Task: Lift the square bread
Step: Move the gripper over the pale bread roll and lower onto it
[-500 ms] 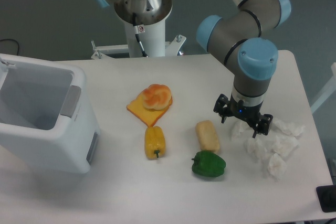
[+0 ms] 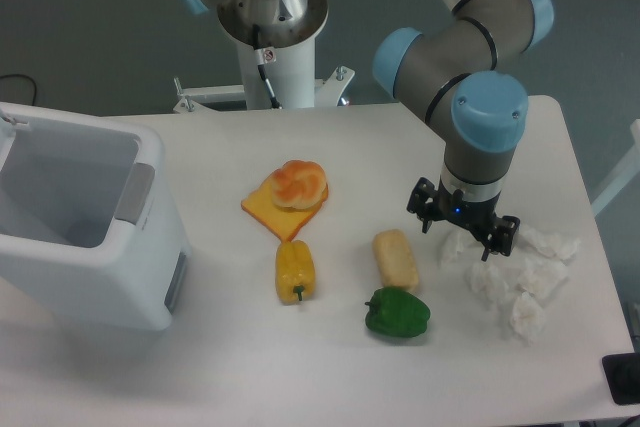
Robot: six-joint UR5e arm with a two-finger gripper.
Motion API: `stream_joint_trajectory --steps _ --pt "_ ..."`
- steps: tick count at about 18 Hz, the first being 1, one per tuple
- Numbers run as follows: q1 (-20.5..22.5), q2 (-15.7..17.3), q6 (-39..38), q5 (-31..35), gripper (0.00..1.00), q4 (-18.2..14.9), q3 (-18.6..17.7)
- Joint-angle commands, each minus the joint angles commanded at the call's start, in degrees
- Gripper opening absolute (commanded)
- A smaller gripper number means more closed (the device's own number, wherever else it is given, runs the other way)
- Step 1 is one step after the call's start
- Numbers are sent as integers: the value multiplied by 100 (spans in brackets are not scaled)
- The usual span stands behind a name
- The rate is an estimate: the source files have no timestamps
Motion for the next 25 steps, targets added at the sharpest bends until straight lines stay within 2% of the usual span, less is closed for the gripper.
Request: stream_joint_trajectory --steps 6,7,9,11,13,15,25 --pt "-246 87 -914 0 100 193 -579" --pt "-229 140 -941 43 100 159 -632" --pt "-211 473 -1115 114 100 97 -921" --pt "-237 553 -1938 114 100 97 -1133" --pt "-290 493 -2809 114 100 97 -1099" --pt "-351 335 -3329 254 100 88 -1098" --pt "-316 -307 -4060 246 100 141 -1029"
